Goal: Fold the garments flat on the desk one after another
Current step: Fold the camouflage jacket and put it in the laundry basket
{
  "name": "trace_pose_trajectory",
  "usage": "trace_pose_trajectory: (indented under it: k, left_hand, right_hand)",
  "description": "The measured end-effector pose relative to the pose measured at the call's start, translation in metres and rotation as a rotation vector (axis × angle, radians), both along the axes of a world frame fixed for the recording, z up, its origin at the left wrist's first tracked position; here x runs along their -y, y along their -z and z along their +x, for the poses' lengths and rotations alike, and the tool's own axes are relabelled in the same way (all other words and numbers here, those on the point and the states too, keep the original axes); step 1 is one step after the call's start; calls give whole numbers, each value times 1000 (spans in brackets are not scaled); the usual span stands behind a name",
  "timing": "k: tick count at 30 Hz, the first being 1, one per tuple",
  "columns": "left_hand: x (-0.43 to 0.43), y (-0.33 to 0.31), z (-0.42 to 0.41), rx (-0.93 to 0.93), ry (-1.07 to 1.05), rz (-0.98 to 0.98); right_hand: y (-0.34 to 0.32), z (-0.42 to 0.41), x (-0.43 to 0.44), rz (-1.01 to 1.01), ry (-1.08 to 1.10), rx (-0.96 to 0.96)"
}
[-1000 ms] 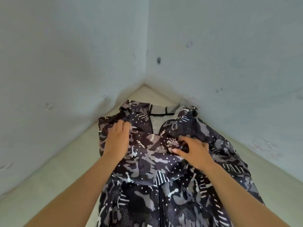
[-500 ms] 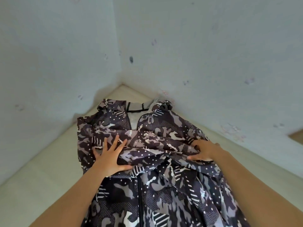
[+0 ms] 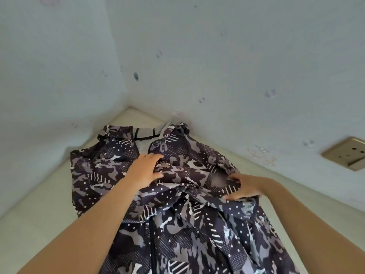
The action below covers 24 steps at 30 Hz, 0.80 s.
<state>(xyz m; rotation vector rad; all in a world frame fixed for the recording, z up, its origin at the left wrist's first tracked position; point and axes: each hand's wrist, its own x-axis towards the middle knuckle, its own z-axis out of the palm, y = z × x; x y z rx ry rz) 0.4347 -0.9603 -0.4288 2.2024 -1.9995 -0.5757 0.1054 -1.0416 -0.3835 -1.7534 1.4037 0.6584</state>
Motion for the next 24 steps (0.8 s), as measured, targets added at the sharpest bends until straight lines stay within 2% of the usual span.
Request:
trace_pose_trajectory:
  k: [2, 5, 9, 10, 11, 13, 15, 17, 19, 22, 24]
  left_hand:
    - [4, 7, 3, 27, -12, 79]
    - [12, 7, 6, -50, -113, 10]
    - [24, -7, 1, -224, -412, -310]
    - [24, -10, -3, -271, -443, -349]
    - [23, -11, -9, -323, -444, -351]
    - [10, -8, -24, -345, -378, -330]
    - [-11, 0, -36, -252, -270, -376]
    - [-32, 9, -41, -201, -148, -392]
    - [-46, 22, -39, -157, -94, -282]
    - [-58, 40, -28, 50, -106, 7]
    - [-60, 43, -20, 72, -158, 172]
  right_hand:
    - [-4, -14, -2, 98, 174, 11]
    - [-8, -34, 1, 53, 422, 112]
    - [-6, -38, 6, -448, 944, 706]
    - [-10, -34, 6, -530, 1017, 782]
    - [-9, -30, 6, -544, 1026, 770]
    - [-9, -21, -3, -418, 923, 665]
    - [7, -15, -13, -264, 837, 609]
    - [18, -15, -17, -253, 858, 601]
    - [19, -21, -14, -321, 981, 681]
    - [10, -40, 0, -589, 1284, 790]
    - [13, -51, 5, -624, 1367, 796]
